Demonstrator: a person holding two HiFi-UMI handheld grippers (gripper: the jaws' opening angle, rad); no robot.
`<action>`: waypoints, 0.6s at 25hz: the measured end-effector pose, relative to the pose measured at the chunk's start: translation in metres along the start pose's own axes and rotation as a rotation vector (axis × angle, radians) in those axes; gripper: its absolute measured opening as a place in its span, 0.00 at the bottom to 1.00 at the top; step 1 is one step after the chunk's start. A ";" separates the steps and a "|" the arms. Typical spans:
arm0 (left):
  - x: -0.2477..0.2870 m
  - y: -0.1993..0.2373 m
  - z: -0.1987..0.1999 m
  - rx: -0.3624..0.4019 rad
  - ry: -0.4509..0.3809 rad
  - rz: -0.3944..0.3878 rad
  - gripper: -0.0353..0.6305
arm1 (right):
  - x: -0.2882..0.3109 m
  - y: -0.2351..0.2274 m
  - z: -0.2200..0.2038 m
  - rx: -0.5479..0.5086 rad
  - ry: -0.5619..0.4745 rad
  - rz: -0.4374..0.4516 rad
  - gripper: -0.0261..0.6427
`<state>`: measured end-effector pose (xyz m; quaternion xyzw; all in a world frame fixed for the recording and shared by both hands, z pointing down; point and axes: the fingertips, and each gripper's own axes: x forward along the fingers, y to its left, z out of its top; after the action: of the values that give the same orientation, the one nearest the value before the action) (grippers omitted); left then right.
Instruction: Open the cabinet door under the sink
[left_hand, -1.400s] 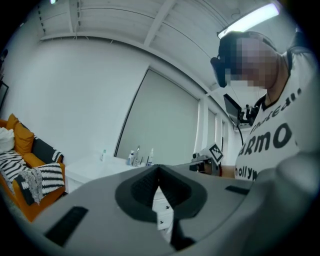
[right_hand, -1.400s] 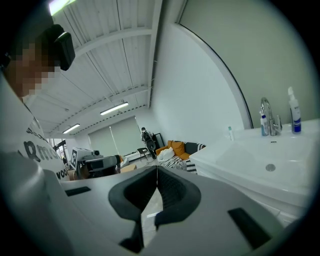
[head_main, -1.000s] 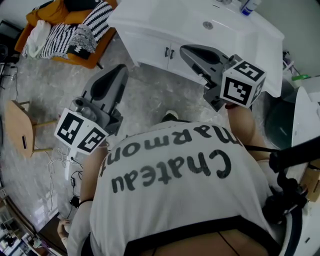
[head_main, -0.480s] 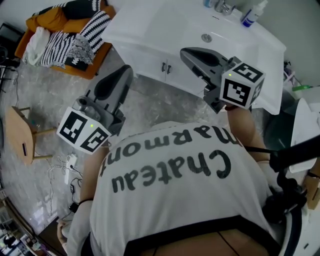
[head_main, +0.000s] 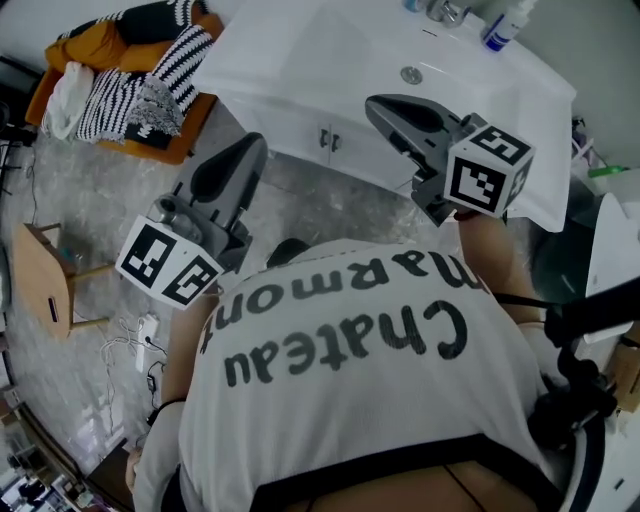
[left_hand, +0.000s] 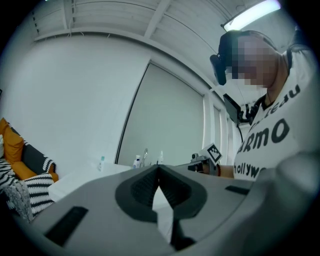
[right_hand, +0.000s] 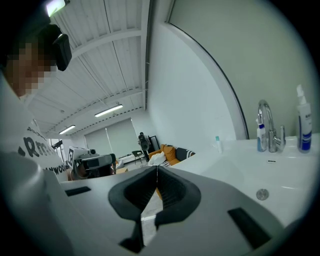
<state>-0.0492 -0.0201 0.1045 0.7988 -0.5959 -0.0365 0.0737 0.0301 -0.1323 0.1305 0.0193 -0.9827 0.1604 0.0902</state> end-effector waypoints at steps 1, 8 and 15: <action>0.002 0.002 0.001 -0.004 -0.002 -0.010 0.06 | -0.001 -0.002 0.001 0.005 -0.003 -0.013 0.06; 0.020 0.016 -0.003 -0.018 0.046 -0.143 0.06 | 0.000 -0.015 0.002 0.035 -0.027 -0.121 0.06; 0.029 0.068 0.006 -0.022 0.111 -0.316 0.06 | 0.028 -0.018 0.005 0.107 -0.078 -0.285 0.06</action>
<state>-0.1056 -0.0676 0.1106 0.8826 -0.4572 -0.0100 0.1089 0.0026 -0.1509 0.1370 0.1694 -0.9629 0.1971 0.0724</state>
